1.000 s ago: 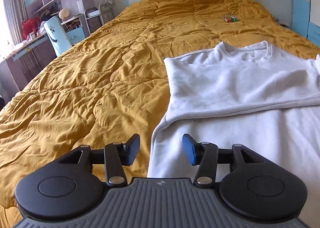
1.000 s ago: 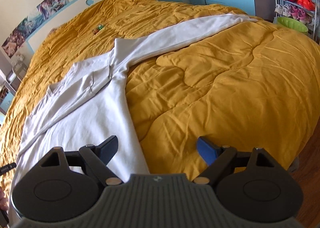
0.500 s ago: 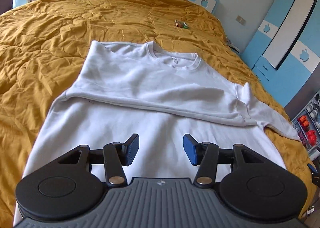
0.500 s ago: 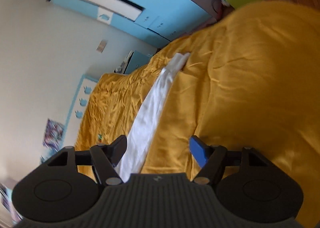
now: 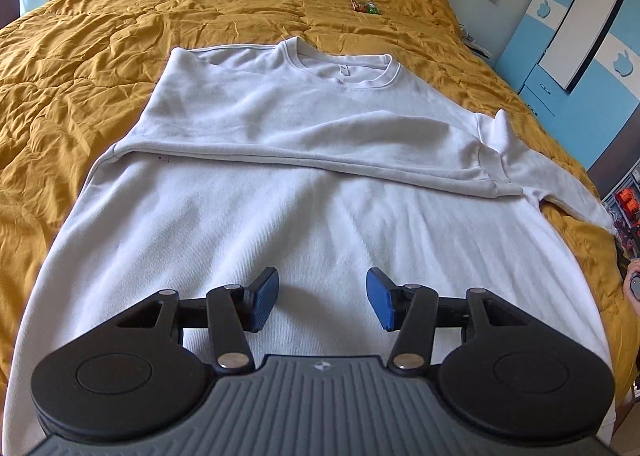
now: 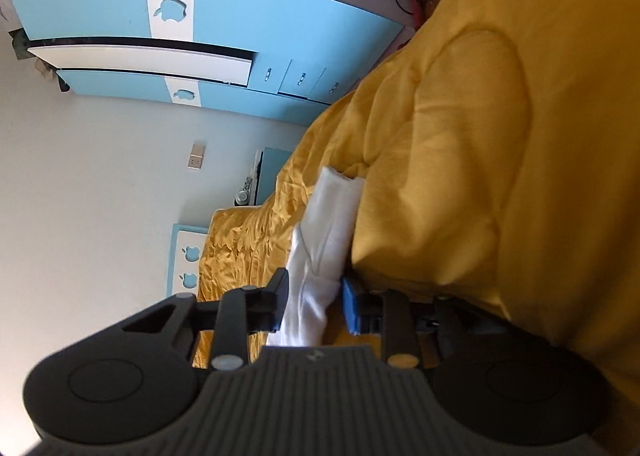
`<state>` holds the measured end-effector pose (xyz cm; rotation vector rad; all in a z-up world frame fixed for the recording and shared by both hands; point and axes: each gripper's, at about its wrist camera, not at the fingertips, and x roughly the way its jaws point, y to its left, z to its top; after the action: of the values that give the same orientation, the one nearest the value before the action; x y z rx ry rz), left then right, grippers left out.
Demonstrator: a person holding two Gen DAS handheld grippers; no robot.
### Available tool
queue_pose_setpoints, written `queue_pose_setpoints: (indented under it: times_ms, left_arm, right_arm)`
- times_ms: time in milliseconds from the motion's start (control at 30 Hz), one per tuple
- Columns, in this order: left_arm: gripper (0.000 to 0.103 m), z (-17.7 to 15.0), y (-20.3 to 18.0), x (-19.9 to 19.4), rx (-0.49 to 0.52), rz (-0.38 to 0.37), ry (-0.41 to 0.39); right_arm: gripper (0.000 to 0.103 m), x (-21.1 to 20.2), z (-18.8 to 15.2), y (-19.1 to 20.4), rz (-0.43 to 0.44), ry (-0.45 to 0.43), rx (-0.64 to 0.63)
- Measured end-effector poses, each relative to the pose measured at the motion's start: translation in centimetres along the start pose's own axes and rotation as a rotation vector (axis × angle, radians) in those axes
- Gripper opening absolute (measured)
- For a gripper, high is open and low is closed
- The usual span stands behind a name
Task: Fold small clothes
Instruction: 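Grasp the other sleeve cuff with the right tool, then lift the sleeve with the right tool, fold it across the shirt, release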
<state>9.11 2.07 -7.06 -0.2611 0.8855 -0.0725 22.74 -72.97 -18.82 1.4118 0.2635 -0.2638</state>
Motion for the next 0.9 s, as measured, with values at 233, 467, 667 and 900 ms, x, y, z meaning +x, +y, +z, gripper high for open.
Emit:
queue_pose_setpoints:
  times_ms: [233,467,667,900]
  left_arm:
    - [0.060,0.1,-1.3,0.8,0.052,0.014,0.003]
    - [0.060,0.0,-0.8,1.0,0.062,-0.030,0.015]
    - [0.060,0.0,0.5,-0.2,0.031,-0.070,-0.003]
    - [0.060,-0.4,1.2,-1.9,0.069,-0.053,-0.048]
  right_arm:
    - [0.006,1.1,0.1,0.8,0.007,-0.032,-0.054]
    - [0.006,-2.5,-0.1,6.8,0.141,-0.060,-0.223]
    - [0.006,-5.1,-2.1,15.2,0.243,-0.040,-0.315]
    - [0.006,-8.2,-7.9,26.9,0.343,0.016,-0.507]
